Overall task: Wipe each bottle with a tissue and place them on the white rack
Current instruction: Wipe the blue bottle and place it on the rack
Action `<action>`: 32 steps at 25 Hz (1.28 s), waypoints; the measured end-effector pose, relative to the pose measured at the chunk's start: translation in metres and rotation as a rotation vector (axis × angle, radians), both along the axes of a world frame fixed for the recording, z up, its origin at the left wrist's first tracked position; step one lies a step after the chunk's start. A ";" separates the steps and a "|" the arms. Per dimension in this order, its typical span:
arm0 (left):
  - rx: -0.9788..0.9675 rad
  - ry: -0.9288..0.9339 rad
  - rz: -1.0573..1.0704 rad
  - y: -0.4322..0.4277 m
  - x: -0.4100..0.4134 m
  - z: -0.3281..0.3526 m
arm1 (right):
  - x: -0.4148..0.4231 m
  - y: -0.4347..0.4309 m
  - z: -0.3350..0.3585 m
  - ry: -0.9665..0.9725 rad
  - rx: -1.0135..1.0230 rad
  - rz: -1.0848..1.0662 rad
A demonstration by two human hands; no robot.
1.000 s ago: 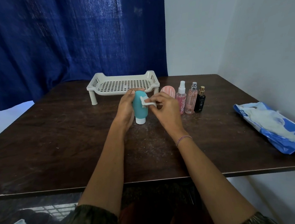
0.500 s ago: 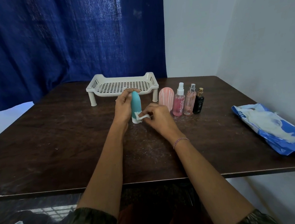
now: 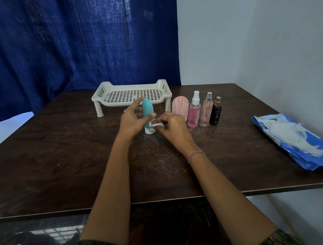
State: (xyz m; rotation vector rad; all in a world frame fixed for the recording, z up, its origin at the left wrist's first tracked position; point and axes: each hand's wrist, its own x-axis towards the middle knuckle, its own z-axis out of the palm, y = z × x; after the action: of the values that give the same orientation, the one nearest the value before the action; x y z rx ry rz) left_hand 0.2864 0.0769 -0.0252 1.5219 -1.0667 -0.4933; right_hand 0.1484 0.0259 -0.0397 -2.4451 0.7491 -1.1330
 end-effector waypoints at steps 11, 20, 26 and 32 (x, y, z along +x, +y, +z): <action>-0.068 0.410 -0.032 -0.005 0.002 -0.006 | -0.001 0.002 0.001 0.007 0.009 0.002; -0.158 0.670 -0.195 -0.006 -0.004 -0.003 | 0.001 0.011 0.003 -0.075 -0.086 0.004; -0.226 0.869 -0.282 -0.007 -0.005 -0.003 | -0.001 0.007 0.004 -0.161 -0.078 -0.064; -0.216 0.840 -0.382 -0.007 -0.010 -0.006 | 0.003 0.015 0.003 -0.167 -0.158 0.000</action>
State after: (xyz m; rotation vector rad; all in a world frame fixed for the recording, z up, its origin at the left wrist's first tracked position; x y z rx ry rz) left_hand 0.2760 0.0701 -0.0308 0.7716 -0.6940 -1.1213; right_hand 0.1518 0.0410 -0.0366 -2.4364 0.6303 -1.4250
